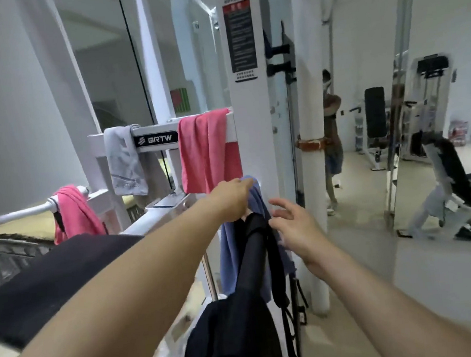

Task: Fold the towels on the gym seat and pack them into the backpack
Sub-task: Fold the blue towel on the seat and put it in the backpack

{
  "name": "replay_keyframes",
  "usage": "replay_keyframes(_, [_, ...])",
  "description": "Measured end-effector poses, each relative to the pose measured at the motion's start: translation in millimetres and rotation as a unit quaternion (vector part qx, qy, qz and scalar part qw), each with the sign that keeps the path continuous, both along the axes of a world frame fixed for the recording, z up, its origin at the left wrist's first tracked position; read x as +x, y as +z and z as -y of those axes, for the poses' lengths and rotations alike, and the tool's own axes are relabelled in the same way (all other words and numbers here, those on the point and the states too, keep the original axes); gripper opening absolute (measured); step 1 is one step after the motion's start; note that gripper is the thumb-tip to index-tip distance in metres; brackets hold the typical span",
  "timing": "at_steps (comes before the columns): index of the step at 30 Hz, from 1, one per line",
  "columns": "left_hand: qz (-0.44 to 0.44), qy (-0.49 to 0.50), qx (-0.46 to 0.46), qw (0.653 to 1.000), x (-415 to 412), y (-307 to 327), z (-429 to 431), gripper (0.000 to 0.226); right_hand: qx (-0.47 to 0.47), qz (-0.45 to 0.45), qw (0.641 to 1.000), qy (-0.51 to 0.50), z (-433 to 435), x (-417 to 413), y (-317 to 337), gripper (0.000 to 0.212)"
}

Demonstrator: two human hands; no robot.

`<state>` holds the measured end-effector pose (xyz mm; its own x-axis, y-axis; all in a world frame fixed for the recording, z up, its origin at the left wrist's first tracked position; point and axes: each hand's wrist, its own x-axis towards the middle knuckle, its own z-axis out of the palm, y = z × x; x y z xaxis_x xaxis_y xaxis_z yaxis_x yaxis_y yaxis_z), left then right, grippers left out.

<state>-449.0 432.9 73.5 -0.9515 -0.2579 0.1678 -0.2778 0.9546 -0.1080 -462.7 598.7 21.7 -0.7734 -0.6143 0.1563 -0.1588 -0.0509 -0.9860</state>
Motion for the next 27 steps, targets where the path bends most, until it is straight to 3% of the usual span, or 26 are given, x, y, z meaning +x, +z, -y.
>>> replay_keyframes(3, [-0.036,0.042,-0.031,0.998,-10.3,7.9,-8.4,0.031,0.044,-0.014,0.998,0.03,16.9,-31.1,3.1,0.055])
replay_keyframes(7, [-0.06,0.044,-0.015,0.997,-7.5,13.6,-21.2,0.018,0.1,-0.132,0.985,0.05,36.8,-67.1,15.8,0.069])
replay_keyframes(11, [-0.126,0.061,0.06,0.988,16.6,26.3,-27.5,0.014,0.095,-0.263,0.951,0.134,42.7,-92.9,33.1,0.031])
replay_keyframes(13, [-0.158,0.095,0.115,0.976,28.4,34.1,-28.7,0.023,0.069,-0.288,0.938,0.179,44.2,-101.5,42.2,0.019])
replay_keyframes(15, [-0.201,0.134,0.198,0.95,38.7,39.3,-33.7,0.027,0.053,-0.28,0.926,0.248,46.6,-109.7,48.8,0.021])
replay_keyframes(17, [-0.271,0.173,0.265,0.909,45.2,42.7,-41.7,0.032,0.059,-0.333,0.896,0.289,49.3,-118.4,48.3,0.032])
replay_keyframes(19, [-0.374,0.217,0.304,0.849,50.0,45.7,-49.5,0.044,0.082,-0.424,0.853,0.295,52.6,-125.5,44.2,0.045])
replay_keyframes(21, [-0.478,0.241,0.362,0.763,53.9,51.5,-61.3,0.039,0.066,-0.483,0.827,0.28,56.2,-128.5,43.2,0.051])
replay_keyframes(22, [-0.509,0.243,0.384,0.731,55.7,54.9,-67.9,0.036,0.031,-0.49,0.825,0.278,59.2,-128.7,43.0,0.045])
replay_keyframes(24, [-0.546,0.241,0.401,0.695,62.9,61.9,-82.6,0.031,-0.046,-0.501,0.825,0.258,61.7,-124.5,48.4,0.011])
replay_keyframes(26, [-0.549,0.234,0.401,0.694,79.9,69.1,-99.2,0.021,-0.082,-0.432,0.855,0.274,63.8,-119.1,55.2,0.028])
replay_keyframes(27, [-0.535,0.241,0.39,0.71,91.3,71.2,-106.2,0.016,-0.096,-0.325,0.884,0.322,60.2,-115.2,64.3,0.032])
